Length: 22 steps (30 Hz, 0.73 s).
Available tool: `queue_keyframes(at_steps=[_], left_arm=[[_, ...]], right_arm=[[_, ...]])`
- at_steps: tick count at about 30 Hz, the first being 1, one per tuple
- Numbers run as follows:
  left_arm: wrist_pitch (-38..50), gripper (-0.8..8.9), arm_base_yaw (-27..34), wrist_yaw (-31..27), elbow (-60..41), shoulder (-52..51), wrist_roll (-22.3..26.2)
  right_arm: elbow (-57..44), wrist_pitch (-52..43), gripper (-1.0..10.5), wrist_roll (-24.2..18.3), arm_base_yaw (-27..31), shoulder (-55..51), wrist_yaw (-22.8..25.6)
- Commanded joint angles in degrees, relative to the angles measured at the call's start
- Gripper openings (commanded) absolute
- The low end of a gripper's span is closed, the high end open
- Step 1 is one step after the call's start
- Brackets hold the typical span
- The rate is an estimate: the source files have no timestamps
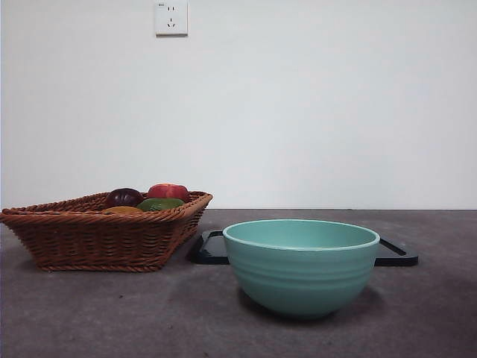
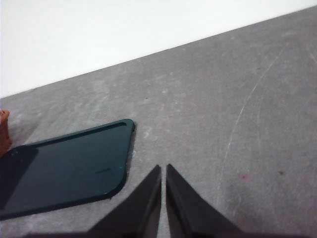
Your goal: Pick up the wifruite, put it on the bowl, pick up the plate, put it on desk
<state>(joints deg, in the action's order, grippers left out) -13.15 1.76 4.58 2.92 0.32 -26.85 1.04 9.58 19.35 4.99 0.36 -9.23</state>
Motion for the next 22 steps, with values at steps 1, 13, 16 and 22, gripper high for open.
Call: queue_keyframes(at_steps=[1,13,16,22], left_arm=[[-3.50,0.08,0.15,0.61,1.40,-0.02,-3.21],[-7.91,0.09,0.15,5.35,13.18,4.63,-0.44],[-10.64,0.08,0.15,8.55,18.01,8.92,2.62],[-17.27,0.08,0.09,14.95,29.44,20.52,10.16]], right_arm=[[1.70,0.52,0.1,3.26,0.11,-0.13,-0.28],[15.69,7.04,0.1,2.71,0.11,2.49,-1.40],[20.61,10.08,0.1,0.63,0.11,5.70,-3.48],[31.78,19.71,0.1,-5.03,0.11,15.78,-10.45]])
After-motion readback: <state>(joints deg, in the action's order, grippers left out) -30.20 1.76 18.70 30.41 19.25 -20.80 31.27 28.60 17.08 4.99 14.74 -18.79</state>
